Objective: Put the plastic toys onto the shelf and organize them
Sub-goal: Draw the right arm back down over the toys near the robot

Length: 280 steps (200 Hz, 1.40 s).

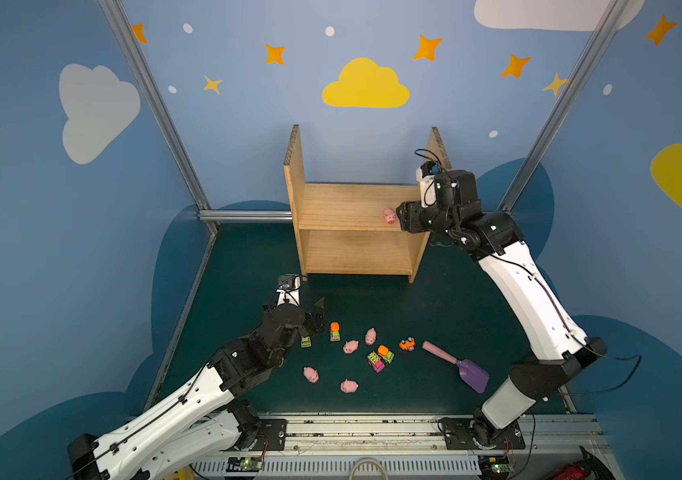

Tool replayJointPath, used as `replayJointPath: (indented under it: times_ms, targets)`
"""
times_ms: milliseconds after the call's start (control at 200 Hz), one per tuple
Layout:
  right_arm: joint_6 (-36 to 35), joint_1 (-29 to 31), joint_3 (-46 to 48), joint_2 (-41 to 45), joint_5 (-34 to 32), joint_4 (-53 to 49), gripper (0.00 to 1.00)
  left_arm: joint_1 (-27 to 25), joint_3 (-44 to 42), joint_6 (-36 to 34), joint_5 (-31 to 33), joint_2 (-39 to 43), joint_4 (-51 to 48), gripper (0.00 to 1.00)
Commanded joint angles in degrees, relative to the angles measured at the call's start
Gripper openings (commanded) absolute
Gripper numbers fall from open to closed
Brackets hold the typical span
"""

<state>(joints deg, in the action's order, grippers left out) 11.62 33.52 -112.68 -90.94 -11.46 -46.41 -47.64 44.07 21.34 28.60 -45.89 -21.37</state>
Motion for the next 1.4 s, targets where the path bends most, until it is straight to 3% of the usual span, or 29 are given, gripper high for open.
replayJointPath:
  times_ms: [0, 245, 791, 1021, 1397]
  targets:
    - [1.17, 0.84, 6.58, 6.27, -1.65, 1.55, 0.7, 0.04, -0.69, 3.19, -0.96, 1.21, -2.56, 1.0]
    - [5.27, 3.03, 25.56, 20.45, -1.55, 4.82, 0.7, -2.93, -5.49, 7.67, -2.6, 4.25, -2.29, 1.0]
    - [15.52, 8.94, 63.74, 38.24, 2.49, 17.05, 0.7, -18.1, -12.95, 17.62, 4.92, -0.03, -1.43, 1.0]
    - [20.29, 13.47, 70.88, 34.95, 1.75, 24.17, 0.7, -22.53, -14.08, 21.51, 8.59, 0.22, -4.94, 1.0]
    - [23.66, 19.55, 67.81, 19.59, 0.01, 31.35, 0.68, -23.29, -17.5, 23.04, 11.27, 6.96, -8.24, 1.0]
